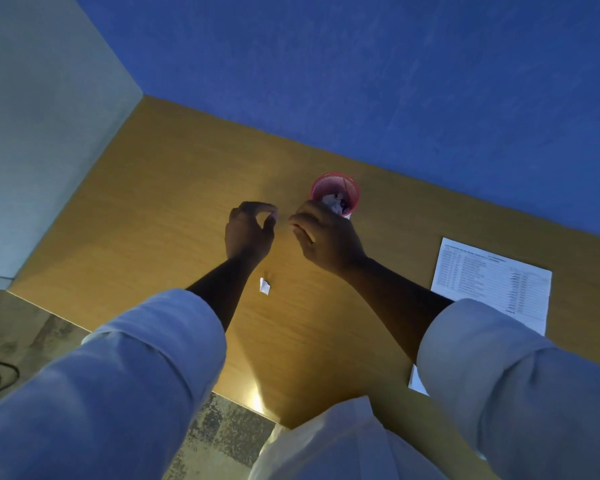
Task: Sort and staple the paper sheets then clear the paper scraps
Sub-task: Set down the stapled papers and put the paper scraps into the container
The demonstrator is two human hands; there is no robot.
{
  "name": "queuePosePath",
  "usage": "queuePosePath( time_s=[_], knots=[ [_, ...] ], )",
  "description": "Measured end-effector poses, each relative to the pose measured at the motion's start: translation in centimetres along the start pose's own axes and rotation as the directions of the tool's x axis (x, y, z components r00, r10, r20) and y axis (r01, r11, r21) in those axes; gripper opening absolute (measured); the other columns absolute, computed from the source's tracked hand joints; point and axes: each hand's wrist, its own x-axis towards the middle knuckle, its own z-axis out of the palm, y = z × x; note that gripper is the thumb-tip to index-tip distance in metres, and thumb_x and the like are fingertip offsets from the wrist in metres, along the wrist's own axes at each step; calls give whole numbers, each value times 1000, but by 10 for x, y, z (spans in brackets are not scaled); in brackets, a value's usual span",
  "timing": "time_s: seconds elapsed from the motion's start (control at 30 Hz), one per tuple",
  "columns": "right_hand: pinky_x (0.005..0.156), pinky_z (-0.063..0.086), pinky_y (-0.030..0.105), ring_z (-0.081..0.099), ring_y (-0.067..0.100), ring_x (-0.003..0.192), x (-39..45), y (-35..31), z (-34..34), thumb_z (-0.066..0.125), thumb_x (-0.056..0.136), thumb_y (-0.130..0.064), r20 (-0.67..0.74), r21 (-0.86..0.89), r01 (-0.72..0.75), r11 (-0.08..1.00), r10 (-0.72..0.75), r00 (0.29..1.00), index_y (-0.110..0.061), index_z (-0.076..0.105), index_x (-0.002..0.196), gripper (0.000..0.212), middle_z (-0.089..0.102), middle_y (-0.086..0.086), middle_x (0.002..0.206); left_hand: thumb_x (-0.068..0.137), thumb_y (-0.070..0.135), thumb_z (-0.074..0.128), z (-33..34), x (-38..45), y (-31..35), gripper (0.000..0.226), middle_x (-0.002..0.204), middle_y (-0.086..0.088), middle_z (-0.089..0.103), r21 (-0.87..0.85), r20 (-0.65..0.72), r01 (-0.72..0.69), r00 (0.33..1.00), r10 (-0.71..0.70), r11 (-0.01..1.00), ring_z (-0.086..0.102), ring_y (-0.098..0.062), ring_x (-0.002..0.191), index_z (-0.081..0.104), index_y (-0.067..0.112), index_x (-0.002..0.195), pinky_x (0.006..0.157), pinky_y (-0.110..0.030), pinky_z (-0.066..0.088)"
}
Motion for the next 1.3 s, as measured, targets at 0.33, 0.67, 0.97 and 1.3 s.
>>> queuePosePath(
  time_s=[0.33,0.67,0.97,1.3],
  knots=[
    [65,58,32,65,19,82,-17,-18,33,71,84,-15,337,86,-93,992,59,940,-10,72,98,15,68,5,99,98,36,51,13,-24,-47,41,147,0,50,168,13,86,996,-89,982,41,-22,139,53,23,137,110,-50,37],
    [71,46,22,61,17,99,-22,-25,54,69,87,-20,543,105,-186,977,100,834,-18,71,113,27,62,2,115,103,41,34,23,-38,-71,49,155,-6,40,257,53,0,998,-15,966,27,-27,148,45,18,145,117,-49,28],
    [74,41,20,57,16,105,-22,-28,66,66,90,-25,606,64,-168,984,95,790,-20,66,122,33,57,1,120,105,40,34,26,-43,-78,49,160,-1,30,232,60,-3,998,-12,973,17,-21,151,36,23,151,122,-48,17],
    [73,50,27,57,17,99,-23,-29,73,69,86,-21,584,53,-117,992,64,809,-16,73,103,18,60,2,110,107,41,25,29,-44,-81,51,166,1,11,252,133,-18,991,-16,968,-1,-18,153,19,29,156,123,-47,2]
  ],
)
